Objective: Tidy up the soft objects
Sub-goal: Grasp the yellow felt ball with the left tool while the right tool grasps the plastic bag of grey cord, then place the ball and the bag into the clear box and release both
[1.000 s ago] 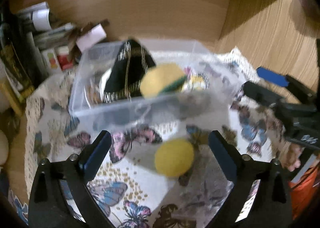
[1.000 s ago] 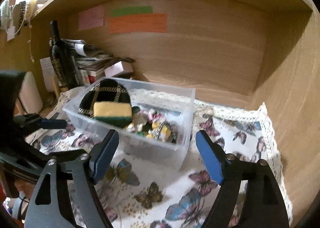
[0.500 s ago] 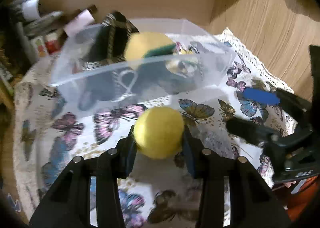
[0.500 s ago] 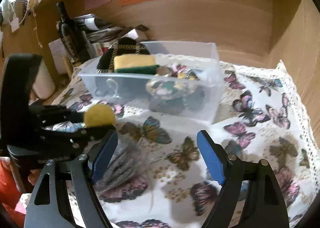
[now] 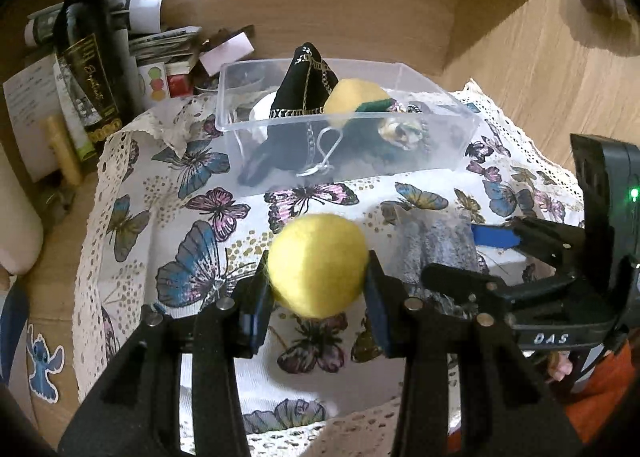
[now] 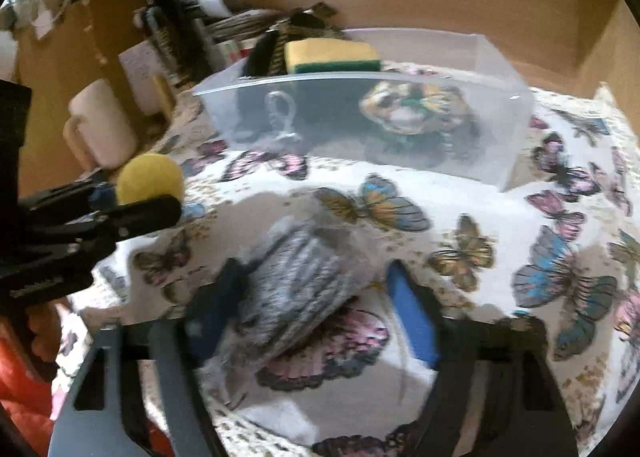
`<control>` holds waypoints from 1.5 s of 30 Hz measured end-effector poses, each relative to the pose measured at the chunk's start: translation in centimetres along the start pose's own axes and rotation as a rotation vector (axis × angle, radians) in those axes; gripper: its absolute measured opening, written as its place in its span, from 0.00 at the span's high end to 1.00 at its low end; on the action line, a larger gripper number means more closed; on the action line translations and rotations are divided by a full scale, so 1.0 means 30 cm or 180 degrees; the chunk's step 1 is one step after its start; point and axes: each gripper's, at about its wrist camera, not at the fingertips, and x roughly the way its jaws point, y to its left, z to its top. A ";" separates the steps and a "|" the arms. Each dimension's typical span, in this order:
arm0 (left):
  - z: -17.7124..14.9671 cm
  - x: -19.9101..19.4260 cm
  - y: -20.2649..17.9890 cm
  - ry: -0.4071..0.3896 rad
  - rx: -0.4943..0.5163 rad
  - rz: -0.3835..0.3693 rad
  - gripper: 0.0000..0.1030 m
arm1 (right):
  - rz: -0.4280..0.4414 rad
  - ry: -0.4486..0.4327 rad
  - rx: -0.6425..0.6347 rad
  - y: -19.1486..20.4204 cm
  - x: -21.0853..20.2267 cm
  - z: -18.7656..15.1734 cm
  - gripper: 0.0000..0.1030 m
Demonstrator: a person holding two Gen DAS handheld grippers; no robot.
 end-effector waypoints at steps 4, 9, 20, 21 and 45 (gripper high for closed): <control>0.003 0.000 -0.005 -0.0044 -0.0002 -0.0019 0.60 | 0.0123 -0.0035 0.0009 0.000 -0.004 0.011 0.73; 0.048 -0.015 -0.003 -0.0175 -0.0005 -0.0025 0.60 | 0.0018 -0.0207 -0.0031 0.004 -0.045 0.035 0.81; 0.222 -0.047 0.013 -0.0517 0.0032 0.0045 0.60 | -0.0413 -0.0921 -0.0048 -0.085 -0.201 0.199 0.82; 0.237 -0.046 0.016 -0.0537 0.0026 0.0058 0.60 | -0.0458 -0.0984 -0.0048 -0.097 -0.212 0.219 0.82; 0.354 0.240 0.110 -0.0078 -0.0053 0.0141 0.60 | -0.0667 -0.0617 -0.0291 -0.175 0.014 0.388 0.81</control>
